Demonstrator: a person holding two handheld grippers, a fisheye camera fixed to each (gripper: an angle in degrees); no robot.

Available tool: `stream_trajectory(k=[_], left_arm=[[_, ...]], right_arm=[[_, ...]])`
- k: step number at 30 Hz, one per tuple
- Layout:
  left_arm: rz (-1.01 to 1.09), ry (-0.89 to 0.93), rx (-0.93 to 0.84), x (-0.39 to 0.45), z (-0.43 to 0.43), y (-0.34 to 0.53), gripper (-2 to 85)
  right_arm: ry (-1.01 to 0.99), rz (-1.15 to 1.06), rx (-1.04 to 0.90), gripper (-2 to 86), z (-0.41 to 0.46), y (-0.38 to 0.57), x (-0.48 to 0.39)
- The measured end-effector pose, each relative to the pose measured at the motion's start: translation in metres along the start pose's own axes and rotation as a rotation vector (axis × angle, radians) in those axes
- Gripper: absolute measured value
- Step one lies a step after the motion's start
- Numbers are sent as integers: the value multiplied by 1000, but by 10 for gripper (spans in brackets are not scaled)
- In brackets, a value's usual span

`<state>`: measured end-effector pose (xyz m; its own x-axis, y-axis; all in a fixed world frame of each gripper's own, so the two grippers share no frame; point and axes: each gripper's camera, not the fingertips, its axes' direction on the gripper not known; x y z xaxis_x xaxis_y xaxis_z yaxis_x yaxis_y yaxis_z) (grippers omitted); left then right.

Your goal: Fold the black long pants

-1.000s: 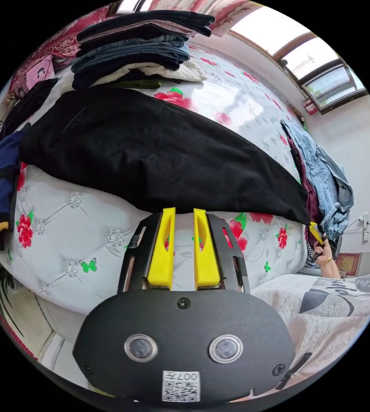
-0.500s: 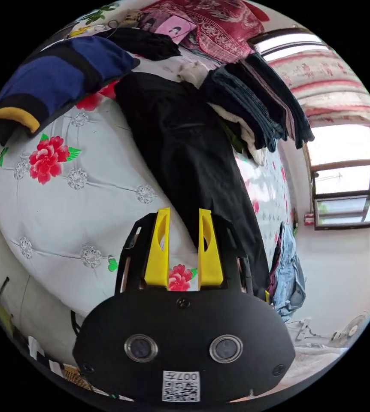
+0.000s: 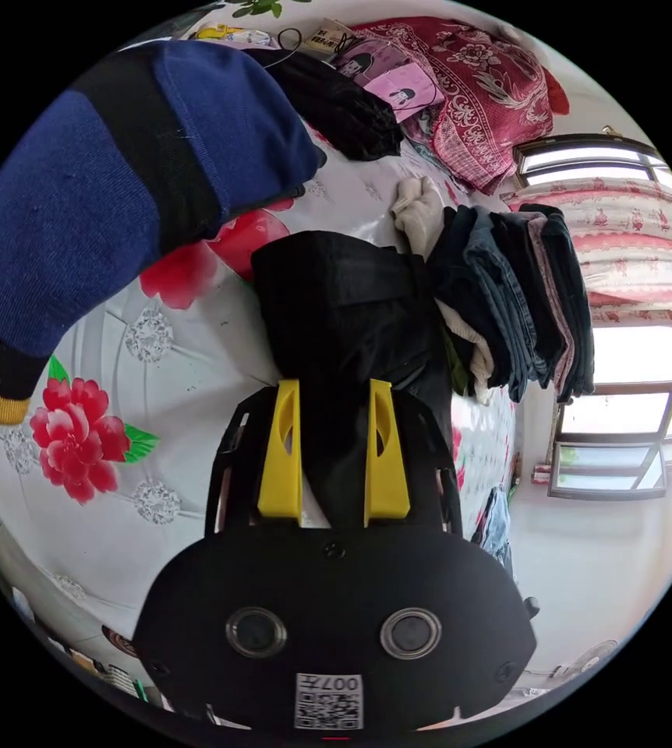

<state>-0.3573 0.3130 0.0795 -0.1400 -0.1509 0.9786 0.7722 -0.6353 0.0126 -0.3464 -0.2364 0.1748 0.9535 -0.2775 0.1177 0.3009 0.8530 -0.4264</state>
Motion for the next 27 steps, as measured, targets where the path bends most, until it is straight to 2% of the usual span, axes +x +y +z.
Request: stream_trajectory(k=[5,8,12,13,14,16,17,22,25,27], left_arm=[[-11,128,38,-13,-3,16,66],[122,164,95,11,-20,31,59],[698,65,156,135,-57,95,57],[895,28,144,176,-62,127,57],[996,11,136,195,-63,145,57],[1369,-21,93,256,-57,233,58],[1516,-7,31,276,-47,278,60],[1867,37,-323,286,39,427,63],[1807,-36,-450,276,78,463,42],[1717,40,-474,275,73,456,35]], right_arm=[[-50,4,25,74,9,11,-3],[-10,73,78,70,-15,28,20],[13,273,195,69,-56,70,74],[10,304,215,69,-61,78,81],[3,365,257,69,-71,94,97],[0,446,319,70,-84,119,118],[-3,492,355,71,-90,135,131],[-54,666,460,78,-99,195,182],[-119,763,486,87,-94,226,213],[-181,806,504,98,-90,244,232]])
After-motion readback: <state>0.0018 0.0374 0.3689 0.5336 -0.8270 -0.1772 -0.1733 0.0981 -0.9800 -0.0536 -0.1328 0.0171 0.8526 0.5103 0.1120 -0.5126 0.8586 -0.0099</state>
